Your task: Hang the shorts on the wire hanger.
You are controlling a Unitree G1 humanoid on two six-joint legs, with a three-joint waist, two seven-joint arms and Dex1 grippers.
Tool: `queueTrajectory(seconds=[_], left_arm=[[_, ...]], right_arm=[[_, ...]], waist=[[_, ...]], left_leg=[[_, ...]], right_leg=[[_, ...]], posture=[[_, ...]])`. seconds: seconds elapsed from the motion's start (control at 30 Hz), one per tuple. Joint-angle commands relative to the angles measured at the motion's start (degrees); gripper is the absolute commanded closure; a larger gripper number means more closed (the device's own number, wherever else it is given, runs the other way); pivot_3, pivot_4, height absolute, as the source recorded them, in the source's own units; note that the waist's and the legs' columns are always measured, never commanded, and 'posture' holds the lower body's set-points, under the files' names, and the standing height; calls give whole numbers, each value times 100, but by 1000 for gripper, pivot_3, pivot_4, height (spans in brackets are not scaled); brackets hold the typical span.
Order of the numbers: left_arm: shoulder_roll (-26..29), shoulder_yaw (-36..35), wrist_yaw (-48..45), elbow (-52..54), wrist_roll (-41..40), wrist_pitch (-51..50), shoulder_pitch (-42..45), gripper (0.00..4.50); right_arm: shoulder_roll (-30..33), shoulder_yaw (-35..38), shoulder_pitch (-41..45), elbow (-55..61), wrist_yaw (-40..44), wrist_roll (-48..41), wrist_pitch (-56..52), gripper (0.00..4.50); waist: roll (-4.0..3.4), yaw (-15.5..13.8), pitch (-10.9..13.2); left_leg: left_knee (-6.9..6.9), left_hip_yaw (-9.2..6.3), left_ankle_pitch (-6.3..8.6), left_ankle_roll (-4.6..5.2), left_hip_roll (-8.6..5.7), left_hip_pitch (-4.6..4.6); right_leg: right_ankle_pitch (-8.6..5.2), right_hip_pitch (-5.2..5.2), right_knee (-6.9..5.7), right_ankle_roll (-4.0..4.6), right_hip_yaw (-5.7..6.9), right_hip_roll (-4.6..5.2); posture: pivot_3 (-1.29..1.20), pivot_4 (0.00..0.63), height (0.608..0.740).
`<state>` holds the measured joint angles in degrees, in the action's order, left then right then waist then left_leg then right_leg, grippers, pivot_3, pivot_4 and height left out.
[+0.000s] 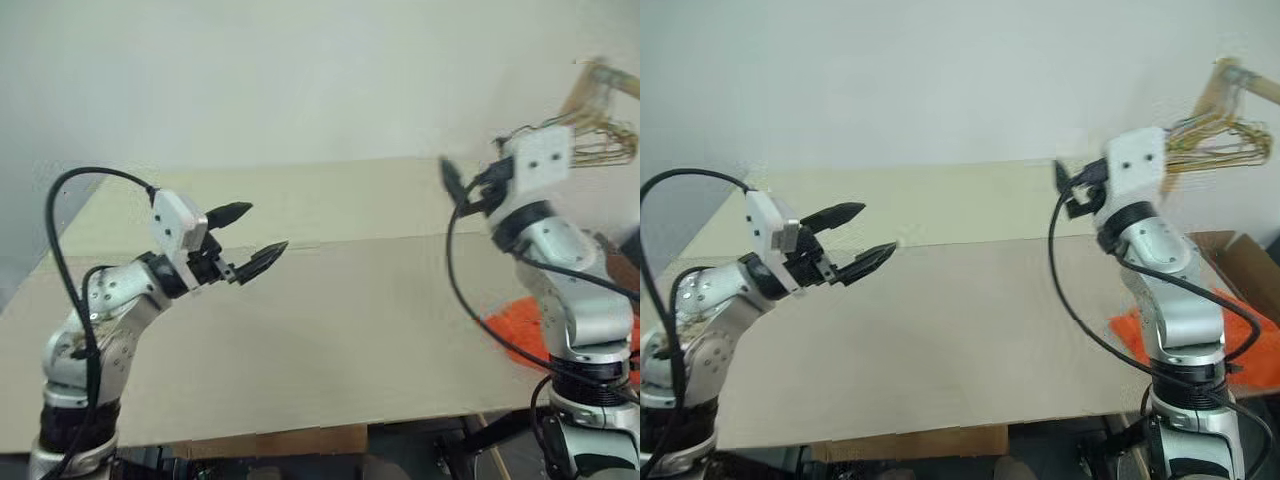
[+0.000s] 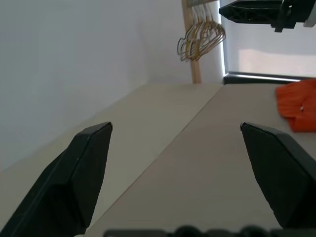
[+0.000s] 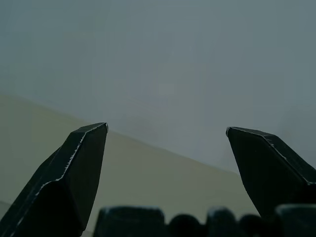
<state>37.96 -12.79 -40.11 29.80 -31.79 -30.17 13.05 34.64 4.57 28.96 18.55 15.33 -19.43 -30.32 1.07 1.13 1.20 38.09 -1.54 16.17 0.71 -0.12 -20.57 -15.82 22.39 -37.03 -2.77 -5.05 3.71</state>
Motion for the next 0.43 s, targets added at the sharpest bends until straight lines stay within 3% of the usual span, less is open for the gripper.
queueTrajectory(seconds=[0.03, 0.2, 0.43], left_arm=[[346, -339, -100, 480, -131, -101, -270, 0], [756, -377, -285, 492, -213, -305, -536, 0], [822, -205, -351, 278, -179, -263, -309, 0]], right_arm=[[334, -22, -57, -71, 1313, -397, 251, 28], [884, -102, -234, 22, 2771, -793, 219, 28], [1035, 79, -572, 162, 3171, -779, 224, 28]], waist=[[6, -269, 4], [9, -695, 6], [18, -811, 7]], left_leg=[[0, 1, 0, -2, -3, -3], [0, -3, 1, -2, -11, 17], [0, -7, 1, -2, -10, 10]], right_leg=[[0, 3, 10, 0, 7, 10], [6, -26, 15, 0, 38, 30], [8, -20, 16, 7, 47, 4]], posture=[[226, 0, 740], [239, 0, 740], [220, 0, 740]])
